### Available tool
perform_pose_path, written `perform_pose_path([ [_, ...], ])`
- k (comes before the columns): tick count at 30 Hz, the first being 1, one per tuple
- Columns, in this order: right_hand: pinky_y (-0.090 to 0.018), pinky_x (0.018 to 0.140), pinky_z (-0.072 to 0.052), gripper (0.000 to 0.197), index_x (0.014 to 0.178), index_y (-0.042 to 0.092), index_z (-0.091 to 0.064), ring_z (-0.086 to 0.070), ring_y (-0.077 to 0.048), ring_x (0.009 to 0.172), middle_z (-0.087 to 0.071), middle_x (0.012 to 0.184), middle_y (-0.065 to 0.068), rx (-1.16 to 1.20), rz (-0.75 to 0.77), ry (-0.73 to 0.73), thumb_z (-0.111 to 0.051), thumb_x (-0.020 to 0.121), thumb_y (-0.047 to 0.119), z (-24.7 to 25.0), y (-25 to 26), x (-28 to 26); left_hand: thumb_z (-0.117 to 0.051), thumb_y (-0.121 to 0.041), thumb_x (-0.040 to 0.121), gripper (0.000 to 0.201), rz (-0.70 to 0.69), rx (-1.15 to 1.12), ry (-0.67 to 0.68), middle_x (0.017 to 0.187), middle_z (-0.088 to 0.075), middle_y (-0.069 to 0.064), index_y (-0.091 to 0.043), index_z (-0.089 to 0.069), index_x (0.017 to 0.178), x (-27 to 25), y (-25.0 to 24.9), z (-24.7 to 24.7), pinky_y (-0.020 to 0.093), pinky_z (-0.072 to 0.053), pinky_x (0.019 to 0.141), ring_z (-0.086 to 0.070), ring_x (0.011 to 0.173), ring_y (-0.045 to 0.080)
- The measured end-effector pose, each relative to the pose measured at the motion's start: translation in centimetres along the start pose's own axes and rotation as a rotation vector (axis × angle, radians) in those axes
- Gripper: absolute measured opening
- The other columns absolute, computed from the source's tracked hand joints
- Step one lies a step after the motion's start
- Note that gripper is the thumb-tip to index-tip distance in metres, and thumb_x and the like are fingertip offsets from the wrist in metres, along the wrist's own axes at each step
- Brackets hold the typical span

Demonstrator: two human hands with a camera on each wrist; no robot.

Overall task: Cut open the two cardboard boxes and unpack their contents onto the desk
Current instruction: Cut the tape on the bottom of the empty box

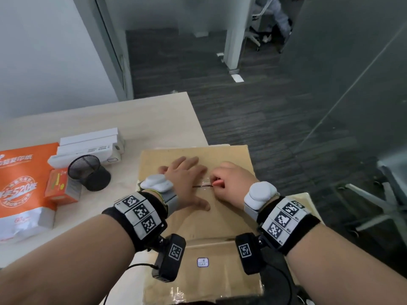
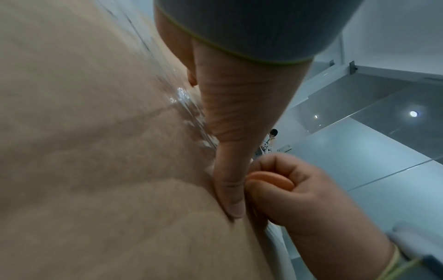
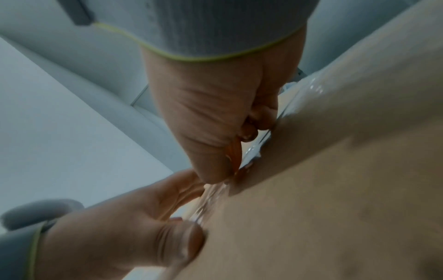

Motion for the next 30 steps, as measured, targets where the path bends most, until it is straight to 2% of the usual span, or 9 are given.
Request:
perform_pose_path([
  [5,-0.033,0.071,-0.046,0.009,0.086,0.022,-0.066,-0.055,-0.02,0.08,-0.049,0.091,0.008,-0.007,-0.055,-0.048,-0.058,0.085,0.017,2.0,-4.3,-2.1,-0.077,-0.08,0.052,0.112,0.016,-0.029,-0.001,0.166,-0.012,-0.023,-0.051,-0.028,0.149,0.0,0.5,-0.1,0.05,-0.016,0.117,-0.005,0.154,0.014],
  [10,-0.03,0.069,-0.046,0.019,0.074,0.032,-0.057,-0.056,-0.016,0.077,-0.049,0.087,0.009,0.03,-0.127,-0.083,-0.061,0.082,0.015,4.2,-8.0,-4.1,-0.076,-0.081,0.051,0.111,0.009,-0.034,0.004,0.164,-0.013,-0.024,-0.052,-0.029,0.146,0.2,0.0,0.1,0.049,-0.018,0.115,-0.006,0.152,0.013],
  [16,-0.034,0.069,-0.049,0.015,0.074,0.026,-0.063,-0.057,-0.019,0.074,-0.051,0.084,0.008,0.102,-0.182,-0.151,-0.063,0.078,0.012,4.9,-10.2,-5.4,-0.078,-0.077,0.055,0.107,0.012,-0.039,0.012,0.165,-0.009,-0.025,-0.05,-0.029,0.147,0.0,-0.2,0.4,0.047,-0.015,0.116,-0.002,0.154,0.011],
  [18,-0.031,0.066,-0.047,0.02,0.07,0.029,-0.062,-0.056,-0.014,0.071,-0.057,0.082,0.009,0.222,-0.247,-0.229,-0.062,0.078,0.011,5.1,-11.2,-6.1,-0.078,-0.077,0.056,0.107,0.011,-0.04,0.024,0.165,-0.008,-0.026,-0.052,-0.029,0.147,0.1,0.0,0.4,0.046,-0.014,0.117,-0.002,0.154,0.01],
  [20,-0.026,0.059,-0.045,0.021,0.069,0.026,-0.064,-0.052,-0.009,0.06,-0.061,0.069,0.013,0.489,-0.312,-0.282,-0.062,0.081,0.008,4.5,-11.6,-7.0,-0.079,-0.076,0.055,0.108,0.006,-0.035,0.039,0.165,-0.008,-0.027,-0.053,-0.028,0.147,0.4,0.4,0.6,0.046,-0.013,0.117,-0.002,0.155,0.01],
  [23,-0.025,0.052,-0.043,0.021,0.074,0.016,-0.065,-0.048,-0.011,0.053,-0.056,0.058,0.006,0.888,-0.314,-0.203,-0.062,0.087,0.0,1.9,-10.2,-7.8,-0.081,-0.073,0.057,0.108,-0.013,0.006,0.066,0.166,-0.008,-0.027,-0.052,-0.029,0.149,1.1,1.0,1.3,0.046,-0.013,0.118,-0.004,0.155,0.011],
  [25,-0.024,0.052,-0.045,0.025,0.074,0.017,-0.066,-0.051,-0.012,0.055,-0.057,0.061,0.001,0.99,-0.283,-0.162,-0.062,0.088,-0.003,0.4,-9.0,-7.9,-0.083,-0.069,0.06,0.105,-0.022,0.039,0.081,0.167,-0.01,-0.024,-0.052,-0.031,0.149,1.2,1.1,1.8,0.048,-0.015,0.119,-0.007,0.155,0.013],
  [27,-0.022,0.054,-0.046,0.03,0.071,0.023,-0.068,-0.052,-0.011,0.057,-0.059,0.063,0.002,1.035,-0.291,-0.191,-0.064,0.088,-0.001,-0.4,-8.9,-8.1,-0.085,-0.061,0.064,0.098,-0.063,0.059,0.079,0.166,-0.016,-0.019,-0.052,-0.034,0.147,1.2,-0.1,2.0,0.049,-0.022,0.118,-0.015,0.153,0.017],
  [30,-0.024,0.056,-0.047,0.024,0.069,0.027,-0.07,-0.053,-0.011,0.059,-0.06,0.065,0.001,1.163,-0.326,-0.242,-0.068,0.083,0.007,-1.4,-9.2,-8.7,-0.081,-0.054,0.071,0.083,-0.165,0.01,0.051,0.155,-0.028,-0.016,-0.05,-0.042,0.143,0.6,-4.0,1.9,0.042,-0.034,0.112,-0.03,0.143,0.017],
])
Point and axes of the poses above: each hand's wrist, its own x-axis towards the middle knuckle, its own z-axis out of the back of the hand, y = z × x, the point moved 9 cm from there along x, towards the middle knuckle
